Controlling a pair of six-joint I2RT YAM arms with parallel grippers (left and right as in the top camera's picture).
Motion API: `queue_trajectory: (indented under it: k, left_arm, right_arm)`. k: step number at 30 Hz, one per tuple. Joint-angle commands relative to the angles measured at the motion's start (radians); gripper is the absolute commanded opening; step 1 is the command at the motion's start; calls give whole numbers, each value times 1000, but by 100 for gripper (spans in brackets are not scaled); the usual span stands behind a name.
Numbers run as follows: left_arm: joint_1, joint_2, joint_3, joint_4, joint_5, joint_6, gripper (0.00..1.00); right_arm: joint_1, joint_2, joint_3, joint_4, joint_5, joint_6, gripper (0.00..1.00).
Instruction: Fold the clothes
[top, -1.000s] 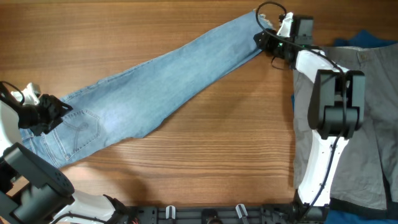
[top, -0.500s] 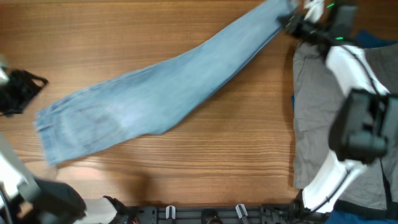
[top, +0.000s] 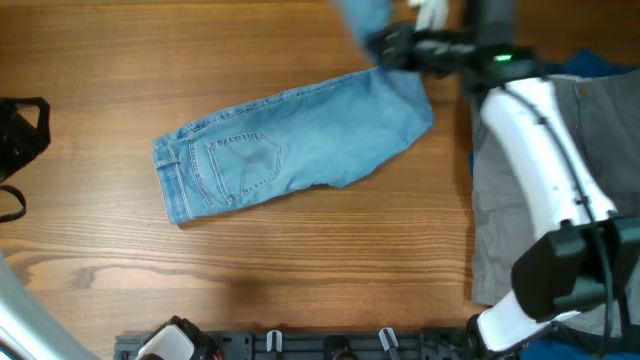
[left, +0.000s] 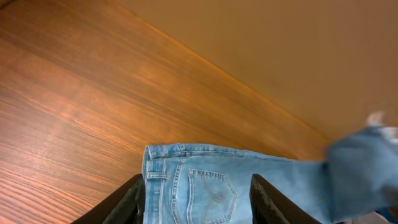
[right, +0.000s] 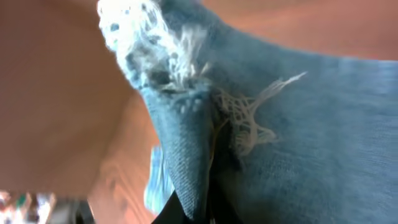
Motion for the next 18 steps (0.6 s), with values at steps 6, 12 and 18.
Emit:
queue_trajectory:
  k: [6,12,18]
  left_arm:
    - [-5,2,8,-2,16,-10,53]
    - [-5,2,8,-3,16,-29,53]
    - [-5,2,8,-5,16,-29,53]
  right_arm:
    - [319,39,13,-31,300,-61,4]
    - [458,176,13,55,258,-40,4]
    - [544,217,13,150,338,-64,4]
